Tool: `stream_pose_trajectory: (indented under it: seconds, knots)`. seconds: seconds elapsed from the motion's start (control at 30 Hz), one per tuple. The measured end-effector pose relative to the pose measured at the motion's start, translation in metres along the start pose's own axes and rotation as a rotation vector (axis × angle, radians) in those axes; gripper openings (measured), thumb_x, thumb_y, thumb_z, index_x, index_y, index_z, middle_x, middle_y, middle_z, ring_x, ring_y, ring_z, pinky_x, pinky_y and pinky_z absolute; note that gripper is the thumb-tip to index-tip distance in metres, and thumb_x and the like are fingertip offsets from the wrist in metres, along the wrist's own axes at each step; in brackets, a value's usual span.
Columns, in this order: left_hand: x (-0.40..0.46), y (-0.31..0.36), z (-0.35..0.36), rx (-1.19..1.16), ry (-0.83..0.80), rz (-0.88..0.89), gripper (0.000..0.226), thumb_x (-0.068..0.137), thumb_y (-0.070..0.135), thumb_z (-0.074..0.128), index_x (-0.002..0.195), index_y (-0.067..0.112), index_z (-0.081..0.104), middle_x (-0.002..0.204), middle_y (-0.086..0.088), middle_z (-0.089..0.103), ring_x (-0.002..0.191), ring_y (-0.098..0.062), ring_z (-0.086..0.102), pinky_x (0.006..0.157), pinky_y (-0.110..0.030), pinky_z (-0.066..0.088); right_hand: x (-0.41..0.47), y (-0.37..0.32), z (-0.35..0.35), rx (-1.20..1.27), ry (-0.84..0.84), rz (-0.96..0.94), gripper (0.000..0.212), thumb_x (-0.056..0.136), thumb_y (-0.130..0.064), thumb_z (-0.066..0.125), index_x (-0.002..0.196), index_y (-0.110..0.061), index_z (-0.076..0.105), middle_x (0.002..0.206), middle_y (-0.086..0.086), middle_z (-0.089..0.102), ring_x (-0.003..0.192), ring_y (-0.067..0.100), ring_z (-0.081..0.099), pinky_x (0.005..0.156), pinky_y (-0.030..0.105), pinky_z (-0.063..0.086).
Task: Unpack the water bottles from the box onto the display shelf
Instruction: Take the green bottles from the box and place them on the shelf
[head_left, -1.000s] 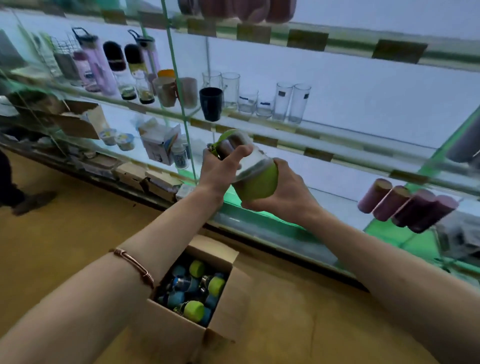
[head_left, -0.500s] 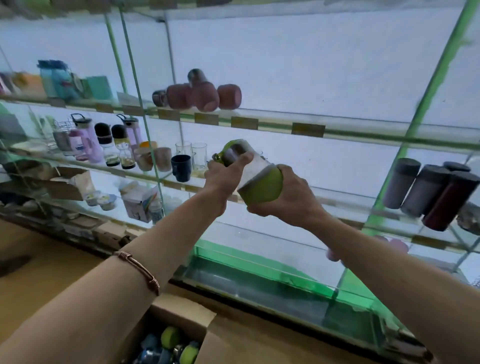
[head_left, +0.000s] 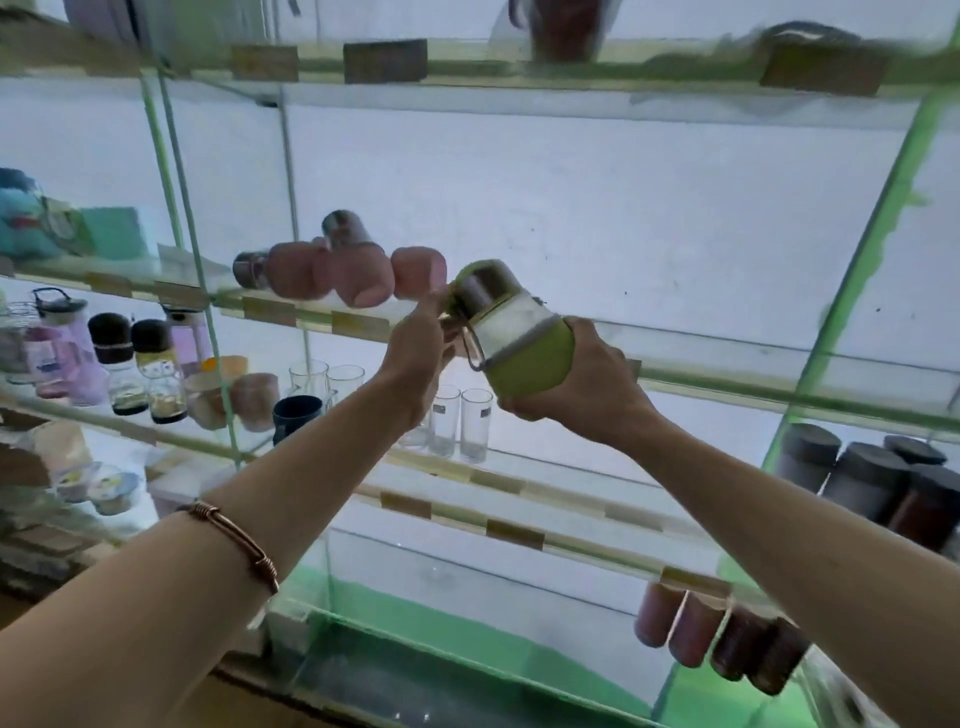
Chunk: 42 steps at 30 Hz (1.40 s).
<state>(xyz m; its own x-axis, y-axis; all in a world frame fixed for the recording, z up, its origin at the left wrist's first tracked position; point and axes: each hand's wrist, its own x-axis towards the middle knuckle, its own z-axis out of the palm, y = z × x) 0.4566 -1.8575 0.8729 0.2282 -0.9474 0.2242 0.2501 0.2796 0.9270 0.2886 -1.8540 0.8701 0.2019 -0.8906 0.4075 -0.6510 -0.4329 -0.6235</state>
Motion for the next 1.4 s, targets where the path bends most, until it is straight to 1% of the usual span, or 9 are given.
stream_pose_trajectory:
  seconds: [0.2,0.33,0.47,0.6,0.67,0.83,1.03,1.17,1.4]
  knots:
    - [0.077,0.005,-0.022,0.181,-0.073,0.158,0.025,0.102,0.033,0.037,0.101,0.026,0.062,0.114,-0.004,0.064,0.114,-0.021,0.055,0.102,-0.039,0.043,0.081,-0.006,0.009,-0.036,-0.007,-0.01,0.081,0.06,-0.036,0.085,0.127,-0.024,0.04,0.111,-0.003,0.053,0.099,0.018,0.052,0.074,0.031,0.047]
    - [0.118,0.0,-0.04,0.36,-0.032,0.242,0.022,0.098,0.037,0.046,0.112,0.027,0.061,0.111,-0.003,0.066,0.104,-0.021,0.06,0.09,-0.033,0.049,0.126,-0.008,0.019,-0.089,-0.032,-0.03,0.085,0.057,-0.038,0.085,0.128,-0.024,0.04,0.111,-0.002,0.054,0.101,0.02,0.053,0.081,0.036,0.05]
    - [0.151,-0.01,-0.052,0.422,0.015,0.32,0.06,0.093,0.028,0.059,0.146,0.022,0.031,0.103,0.0,0.064,0.095,-0.016,0.064,0.081,-0.026,0.052,0.165,-0.003,0.032,-0.104,-0.081,-0.06,0.086,0.056,-0.039,0.087,0.127,-0.023,0.041,0.109,-0.001,0.055,0.098,0.021,0.056,0.083,0.041,0.053]
    - [0.175,-0.008,-0.063,0.589,0.076,0.363,0.06,0.09,0.024,0.063,0.144,0.015,0.037,0.099,0.003,0.065,0.083,-0.005,0.062,0.063,-0.009,0.05,0.2,0.005,0.048,-0.094,-0.118,-0.09,0.087,0.055,-0.04,0.087,0.127,-0.022,0.041,0.11,0.0,0.056,0.099,0.02,0.056,0.083,0.041,0.053]
    - [0.186,-0.007,-0.068,0.751,0.128,0.403,0.061,0.089,0.026,0.064,0.143,0.009,0.039,0.107,-0.002,0.065,0.091,-0.01,0.063,0.073,-0.01,0.047,0.214,0.009,0.057,-0.077,-0.134,-0.099,0.089,0.054,-0.042,0.087,0.128,-0.022,0.041,0.111,0.0,0.056,0.1,0.02,0.056,0.083,0.042,0.053]
    - [0.21,-0.006,-0.081,1.125,0.179,0.408,0.08,0.081,0.071,0.043,0.134,0.01,0.047,0.114,-0.007,0.066,0.112,-0.026,0.057,0.099,-0.046,0.044,0.242,0.014,0.081,-0.06,-0.183,-0.106,0.088,0.054,-0.044,0.087,0.127,-0.022,0.041,0.11,0.0,0.055,0.099,0.02,0.055,0.08,0.042,0.054]
    - [0.224,-0.006,-0.073,1.36,0.215,0.4,0.066,0.092,0.05,0.051,0.147,0.017,0.032,0.132,-0.014,0.054,0.132,-0.027,0.034,0.102,-0.034,0.022,0.27,0.025,0.074,-0.099,-0.188,-0.11,0.089,0.054,-0.04,0.087,0.127,-0.022,0.04,0.111,0.001,0.055,0.102,0.022,0.054,0.082,0.044,0.054]
    - [0.232,-0.01,-0.053,1.273,0.116,0.382,0.067,0.093,0.04,0.055,0.148,0.013,0.028,0.135,-0.016,0.049,0.136,-0.025,0.026,0.106,-0.036,0.026,0.278,0.04,0.07,-0.096,-0.182,-0.065,0.088,0.052,-0.042,0.087,0.125,-0.023,0.041,0.11,0.0,0.054,0.1,0.02,0.055,0.08,0.043,0.055]
    - [0.25,-0.032,-0.043,1.493,0.072,0.435,0.05,0.091,0.051,0.051,0.132,0.023,0.048,0.13,-0.006,0.049,0.125,-0.028,0.029,0.103,-0.04,0.028,0.285,0.064,0.052,-0.254,-0.196,-0.056,0.09,0.053,-0.04,0.088,0.126,-0.019,0.041,0.114,0.001,0.051,0.102,0.021,0.051,0.083,0.042,0.052]
